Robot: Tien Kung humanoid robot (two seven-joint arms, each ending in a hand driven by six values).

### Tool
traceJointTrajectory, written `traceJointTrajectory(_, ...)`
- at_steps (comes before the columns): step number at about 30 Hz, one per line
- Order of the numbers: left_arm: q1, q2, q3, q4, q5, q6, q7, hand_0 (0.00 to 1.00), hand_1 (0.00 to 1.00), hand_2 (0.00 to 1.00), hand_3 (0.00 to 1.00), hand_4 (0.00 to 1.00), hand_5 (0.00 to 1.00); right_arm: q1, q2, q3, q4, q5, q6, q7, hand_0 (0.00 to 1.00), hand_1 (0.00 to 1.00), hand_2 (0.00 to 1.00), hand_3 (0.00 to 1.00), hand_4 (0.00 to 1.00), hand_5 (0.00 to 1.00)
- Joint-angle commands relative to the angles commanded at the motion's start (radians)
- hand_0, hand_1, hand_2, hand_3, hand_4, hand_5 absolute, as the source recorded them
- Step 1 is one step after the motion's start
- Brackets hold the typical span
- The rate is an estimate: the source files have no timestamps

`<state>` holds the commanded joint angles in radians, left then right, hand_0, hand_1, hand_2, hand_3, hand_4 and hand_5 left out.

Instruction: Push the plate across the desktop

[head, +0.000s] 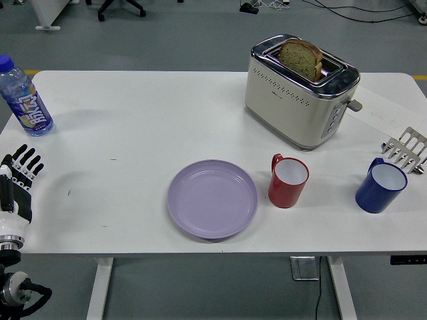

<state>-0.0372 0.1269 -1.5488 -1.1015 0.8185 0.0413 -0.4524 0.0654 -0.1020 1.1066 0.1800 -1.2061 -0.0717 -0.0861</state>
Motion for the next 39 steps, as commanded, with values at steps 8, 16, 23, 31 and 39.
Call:
traceJointTrajectory(8,0.0,0.002,-0.01,-0.021,-0.134,-0.063,0.038,0.774,0.785,0.786,0.783,0.481,0.998,-0.001,0.0,0.001,0.0,0.0,-0.001,0.0,0.6,0.545,0.65,0.611,0.138,0.354)
traceJointTrajectory(16,-0.001,0.002,-0.027,-0.022,-0.27,-0.143,0.136,0.743,0.761,0.752,0.737,0.481,0.998,-0.004,0.002,0.004,0.0,-0.003,-0.001,-0.004,0.6,0.545,0.65,0.612,0.138,0.353)
traceJointTrajectory(23,0.002,0.001,-0.036,-0.022,-0.285,-0.174,0.182,0.75,0.763,0.75,0.737,0.481,0.998,-0.007,0.002,0.005,0.0,-0.006,0.0,-0.006,0.6,0.546,0.65,0.611,0.138,0.353)
traceJointTrajectory(31,0.006,0.001,-0.042,-0.023,-0.262,-0.179,0.196,0.757,0.766,0.752,0.74,0.484,0.998,-0.01,0.002,0.006,0.0,-0.009,0.0,-0.006,0.601,0.545,0.65,0.611,0.138,0.353)
traceJointTrajectory(39,0.007,0.003,-0.044,-0.024,-0.26,-0.176,0.193,0.747,0.763,0.752,0.739,0.481,0.998,-0.01,0.001,0.006,0.0,-0.012,0.001,-0.006,0.602,0.545,0.65,0.611,0.138,0.353)
